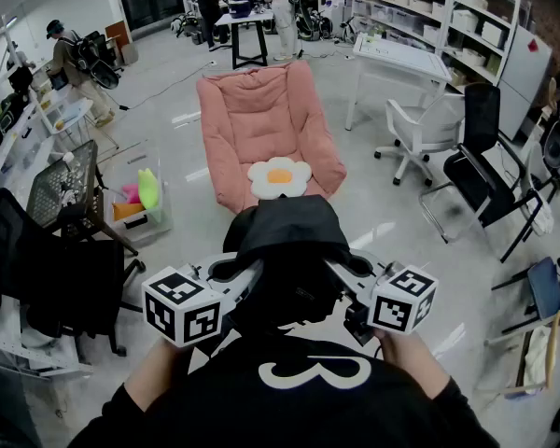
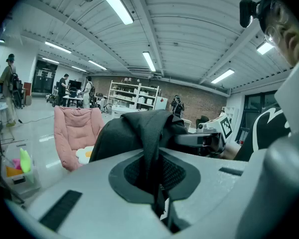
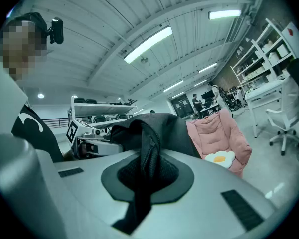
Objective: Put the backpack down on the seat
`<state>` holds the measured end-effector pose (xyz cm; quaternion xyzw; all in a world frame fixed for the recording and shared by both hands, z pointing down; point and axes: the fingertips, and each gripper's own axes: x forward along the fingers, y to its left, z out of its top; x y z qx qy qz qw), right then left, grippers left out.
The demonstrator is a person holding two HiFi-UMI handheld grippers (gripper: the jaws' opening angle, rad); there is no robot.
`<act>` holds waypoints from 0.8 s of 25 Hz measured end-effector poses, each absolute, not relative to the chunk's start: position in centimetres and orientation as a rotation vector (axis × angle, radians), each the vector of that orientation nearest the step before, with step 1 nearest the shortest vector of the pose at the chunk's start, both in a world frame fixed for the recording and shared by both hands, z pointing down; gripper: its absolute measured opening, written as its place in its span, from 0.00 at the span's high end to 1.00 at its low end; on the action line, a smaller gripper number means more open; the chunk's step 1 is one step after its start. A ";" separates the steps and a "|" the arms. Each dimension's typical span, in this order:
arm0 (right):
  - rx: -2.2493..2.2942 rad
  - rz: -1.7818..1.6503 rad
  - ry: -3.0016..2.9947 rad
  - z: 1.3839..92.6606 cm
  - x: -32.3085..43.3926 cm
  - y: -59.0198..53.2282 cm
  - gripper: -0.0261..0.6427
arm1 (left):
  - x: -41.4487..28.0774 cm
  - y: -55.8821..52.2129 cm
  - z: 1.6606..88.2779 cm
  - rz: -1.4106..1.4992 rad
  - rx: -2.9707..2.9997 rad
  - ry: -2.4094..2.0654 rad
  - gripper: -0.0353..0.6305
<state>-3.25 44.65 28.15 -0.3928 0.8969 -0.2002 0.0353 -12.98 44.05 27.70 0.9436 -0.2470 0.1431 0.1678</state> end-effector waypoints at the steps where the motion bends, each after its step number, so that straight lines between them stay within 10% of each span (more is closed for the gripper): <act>1: -1.209 -0.616 2.757 28.2 -3.1 44.5 0.94 | -12.9 43.9 27.8 0.407 2.683 -0.698 0.93; 20: -1.339 -0.749 2.685 31.0 1.4 30.4 0.93 | -8.3 28.7 31.0 0.380 2.629 -0.518 0.93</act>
